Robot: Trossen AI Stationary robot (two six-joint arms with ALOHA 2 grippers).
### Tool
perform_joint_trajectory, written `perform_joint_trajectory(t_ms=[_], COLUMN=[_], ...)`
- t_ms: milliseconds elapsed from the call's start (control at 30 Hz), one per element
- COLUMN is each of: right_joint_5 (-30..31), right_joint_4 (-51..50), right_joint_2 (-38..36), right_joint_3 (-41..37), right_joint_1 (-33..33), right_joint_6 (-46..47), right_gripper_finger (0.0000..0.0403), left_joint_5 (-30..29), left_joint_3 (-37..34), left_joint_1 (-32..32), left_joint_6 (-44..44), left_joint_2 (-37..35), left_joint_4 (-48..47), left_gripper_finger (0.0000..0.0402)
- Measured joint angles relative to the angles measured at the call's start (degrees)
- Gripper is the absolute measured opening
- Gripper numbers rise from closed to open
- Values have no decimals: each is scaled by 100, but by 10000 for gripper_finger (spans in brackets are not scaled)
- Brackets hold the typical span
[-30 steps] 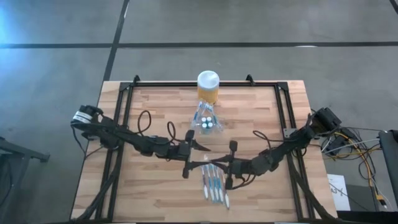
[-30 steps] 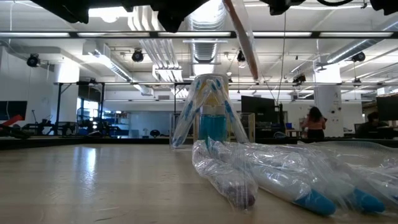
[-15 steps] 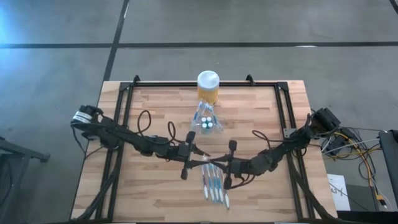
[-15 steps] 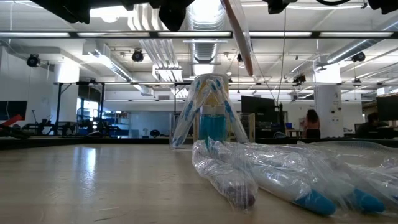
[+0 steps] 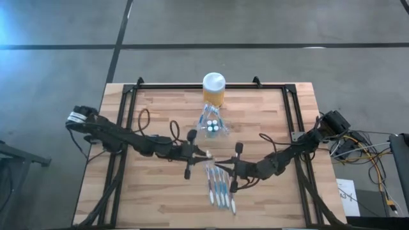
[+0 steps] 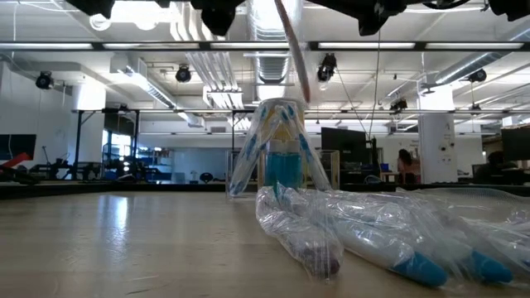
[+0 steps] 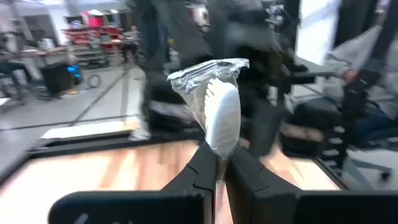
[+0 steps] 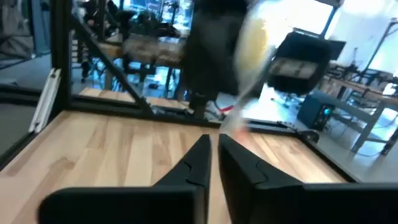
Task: Pick & Place toothbrushing station
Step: Put the orange toothbrush into the left of the transparent organizer
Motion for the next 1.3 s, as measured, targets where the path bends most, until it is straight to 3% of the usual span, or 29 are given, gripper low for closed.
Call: perform_joint_trajectory(t_ms=[300,567,800,1033,1300], right_joint_5=[72,77,292,54,229], right_joint_4=[-444,-1258,-1524,-1559,-1544], right_joint_2=[-144,-363,-348,-355,-357], right_joint_3=[-29,-33,-188,-352,-398], right_joint_1=[22,228,638,651,649], right_joint_6=[720,1748,2200,2303,2517], right_gripper_finger=[124,153,124,21,12], left_joint_5=[-310,-439,-608,-476,-438], left_joint_3=[-7,-297,-547,-444,-472], left_joint_1=[458,1145,1953,2200,2313], left_joint_6=[-16,-192,-567,-599,-1198], left_joint_2=[-1424,-1588,-1271,-887,-223], left_joint_4=[-1738,-2227,-2114,-1792,-1864], left_gripper_finger=[17,16,16,16,16])
